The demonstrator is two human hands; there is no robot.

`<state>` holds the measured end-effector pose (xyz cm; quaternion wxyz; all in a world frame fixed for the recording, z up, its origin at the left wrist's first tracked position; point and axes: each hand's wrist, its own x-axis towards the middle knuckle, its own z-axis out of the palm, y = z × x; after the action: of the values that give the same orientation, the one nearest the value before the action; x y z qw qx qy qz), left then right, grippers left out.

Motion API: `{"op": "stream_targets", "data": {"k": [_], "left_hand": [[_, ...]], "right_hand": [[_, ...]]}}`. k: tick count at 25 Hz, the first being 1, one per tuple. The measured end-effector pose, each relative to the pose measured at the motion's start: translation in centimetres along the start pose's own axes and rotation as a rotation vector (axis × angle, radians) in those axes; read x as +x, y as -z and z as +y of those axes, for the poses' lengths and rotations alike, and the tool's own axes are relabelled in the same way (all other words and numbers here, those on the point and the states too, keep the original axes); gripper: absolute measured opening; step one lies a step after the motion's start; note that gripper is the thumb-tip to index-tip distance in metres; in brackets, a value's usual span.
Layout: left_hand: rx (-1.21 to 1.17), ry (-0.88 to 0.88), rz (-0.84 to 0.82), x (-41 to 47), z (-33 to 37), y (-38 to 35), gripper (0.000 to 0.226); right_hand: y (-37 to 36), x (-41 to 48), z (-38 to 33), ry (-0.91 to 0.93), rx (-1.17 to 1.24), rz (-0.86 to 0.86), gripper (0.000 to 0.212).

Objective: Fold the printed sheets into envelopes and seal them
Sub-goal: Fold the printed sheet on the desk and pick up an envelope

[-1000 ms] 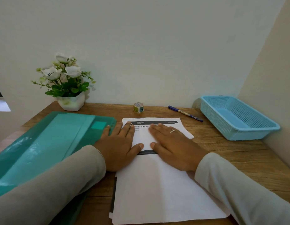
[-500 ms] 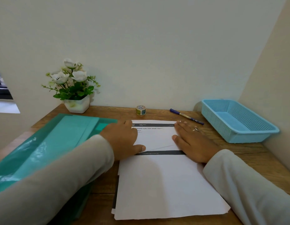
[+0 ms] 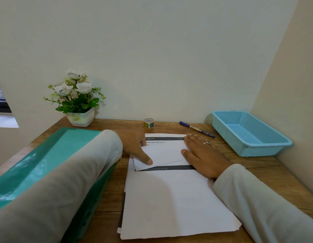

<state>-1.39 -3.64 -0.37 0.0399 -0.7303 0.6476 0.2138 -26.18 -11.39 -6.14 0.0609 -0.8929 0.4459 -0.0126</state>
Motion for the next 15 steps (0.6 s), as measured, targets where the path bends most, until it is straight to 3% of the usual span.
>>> {"op": "stream_targets", "data": {"k": [3,7,12,15], "left_hand": [[-0.087,-0.043,0.072,0.5,-1.0,0.2,0.045],[-0.273,-0.134,0.202,0.9,-2.4,0.6,0.019],[-0.520,-0.303,0.450,0.1,-2.0,1.6,0.008],[-0.662,-0.399,0.498,-0.6,-1.4,2.0,0.009]], "right_hand": [[-0.1,-0.1,0.0,0.007,0.059,0.043,0.069],[0.6,-0.3,-0.8,0.114,0.118,0.239,0.068],[2.5,1.0,-4.1,0.271,0.293,0.429,0.029],[3.7,1.8,-5.6,0.286,0.467,0.472,0.012]]}}
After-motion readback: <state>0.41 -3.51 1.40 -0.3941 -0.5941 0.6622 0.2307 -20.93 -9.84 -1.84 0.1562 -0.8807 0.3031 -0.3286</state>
